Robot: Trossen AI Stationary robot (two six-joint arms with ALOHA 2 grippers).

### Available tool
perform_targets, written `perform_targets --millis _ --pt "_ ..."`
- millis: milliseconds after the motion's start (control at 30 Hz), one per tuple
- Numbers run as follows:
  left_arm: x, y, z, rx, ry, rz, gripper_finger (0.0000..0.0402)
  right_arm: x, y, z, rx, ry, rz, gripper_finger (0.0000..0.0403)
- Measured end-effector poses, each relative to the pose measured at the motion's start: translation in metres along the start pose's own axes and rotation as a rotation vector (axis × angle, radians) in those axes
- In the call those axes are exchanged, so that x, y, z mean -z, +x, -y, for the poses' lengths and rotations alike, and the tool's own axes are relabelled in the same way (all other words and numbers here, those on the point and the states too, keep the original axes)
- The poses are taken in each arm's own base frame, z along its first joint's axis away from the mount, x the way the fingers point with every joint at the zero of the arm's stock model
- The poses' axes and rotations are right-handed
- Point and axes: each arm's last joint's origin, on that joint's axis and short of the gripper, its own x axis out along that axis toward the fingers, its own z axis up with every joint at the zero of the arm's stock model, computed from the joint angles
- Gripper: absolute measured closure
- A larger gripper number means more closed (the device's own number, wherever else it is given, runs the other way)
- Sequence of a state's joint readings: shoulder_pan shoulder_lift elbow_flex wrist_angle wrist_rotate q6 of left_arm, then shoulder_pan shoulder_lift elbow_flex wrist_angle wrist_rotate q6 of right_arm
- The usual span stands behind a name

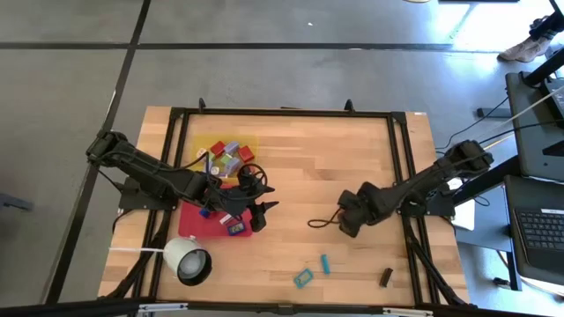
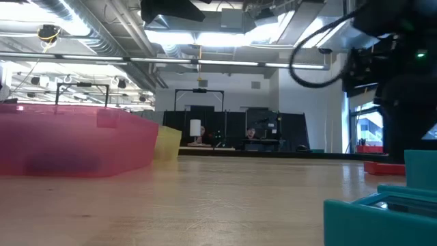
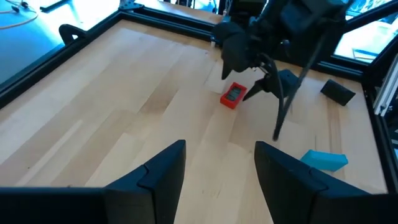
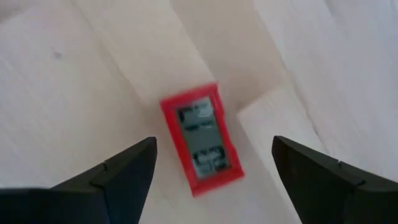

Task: Pick & Place Office items
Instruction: Put the red timer into the red bin

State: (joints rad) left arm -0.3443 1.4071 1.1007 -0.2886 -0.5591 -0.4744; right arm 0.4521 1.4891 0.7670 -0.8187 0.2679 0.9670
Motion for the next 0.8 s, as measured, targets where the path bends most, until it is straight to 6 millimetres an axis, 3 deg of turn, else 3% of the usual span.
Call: perform_targets --millis 333,667,800 --pt "0.000 0.000 0.000 0.002 0.000 -0.001 0.0217 -0.021 0.007 0.008 -0.093 -0.037 -0.034 0.0080" --pt "0.001 -0.002 0.003 0.013 0.006 -0.002 0.0217 -0.015 0.027 0.020 -0.146 -0.025 -0.095 0.0081" --pt "0.002 -0.002 0.004 0.014 0.007 -0.002 0.0217 -0.015 0.027 0.020 -0.139 -0.030 -0.079 0.0103"
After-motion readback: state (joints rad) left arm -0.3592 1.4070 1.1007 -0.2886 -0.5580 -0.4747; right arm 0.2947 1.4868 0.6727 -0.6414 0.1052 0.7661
